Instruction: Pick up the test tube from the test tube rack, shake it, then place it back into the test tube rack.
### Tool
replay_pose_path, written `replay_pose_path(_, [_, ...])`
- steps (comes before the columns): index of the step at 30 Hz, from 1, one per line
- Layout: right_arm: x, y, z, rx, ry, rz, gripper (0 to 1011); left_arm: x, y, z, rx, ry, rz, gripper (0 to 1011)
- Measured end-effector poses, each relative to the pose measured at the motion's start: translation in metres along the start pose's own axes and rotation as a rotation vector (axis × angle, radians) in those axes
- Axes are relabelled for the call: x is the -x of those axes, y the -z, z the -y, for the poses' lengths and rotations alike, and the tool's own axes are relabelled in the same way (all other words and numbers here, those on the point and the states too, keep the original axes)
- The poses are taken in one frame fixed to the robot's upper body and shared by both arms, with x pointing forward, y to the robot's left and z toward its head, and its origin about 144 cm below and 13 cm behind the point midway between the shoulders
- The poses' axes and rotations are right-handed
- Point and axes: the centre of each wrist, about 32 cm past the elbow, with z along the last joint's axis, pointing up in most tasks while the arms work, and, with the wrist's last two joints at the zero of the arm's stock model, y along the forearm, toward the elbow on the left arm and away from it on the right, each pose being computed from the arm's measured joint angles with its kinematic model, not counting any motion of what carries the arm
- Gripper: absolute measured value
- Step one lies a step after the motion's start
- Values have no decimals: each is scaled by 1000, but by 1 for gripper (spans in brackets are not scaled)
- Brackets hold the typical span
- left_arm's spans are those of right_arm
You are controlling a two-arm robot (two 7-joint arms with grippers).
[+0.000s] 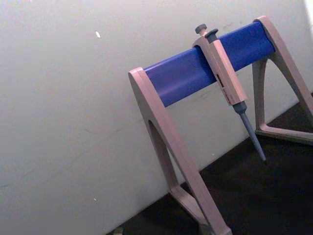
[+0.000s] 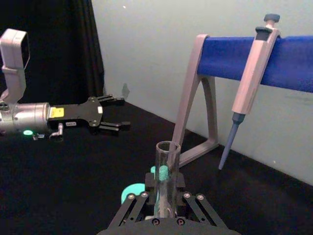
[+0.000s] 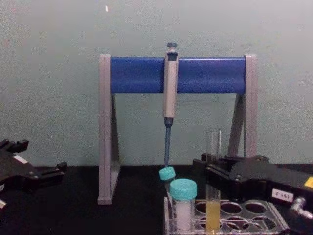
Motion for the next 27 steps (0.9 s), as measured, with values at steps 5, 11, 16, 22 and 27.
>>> replay_pose_path(5, [2, 1, 3, -13, 2, 21, 230, 0, 0, 0, 0, 0, 0, 1001])
replay_pose_path(11, [3, -3, 5, -36, 1, 34, 232, 0, 0, 0, 0, 0, 0, 1001])
replay_pose_path(16, [3, -12, 5, -70, -7, 23, 232, 0, 0, 0, 0, 0, 0, 1001])
replay_pose_path(22, [2, -25, 6, -100, -11, 14, 230, 0, 0, 0, 0, 0, 0, 1001])
replay_pose_path(27, [-1, -36, 5, -125, 2, 30, 232, 0, 0, 0, 0, 0, 0, 1001])
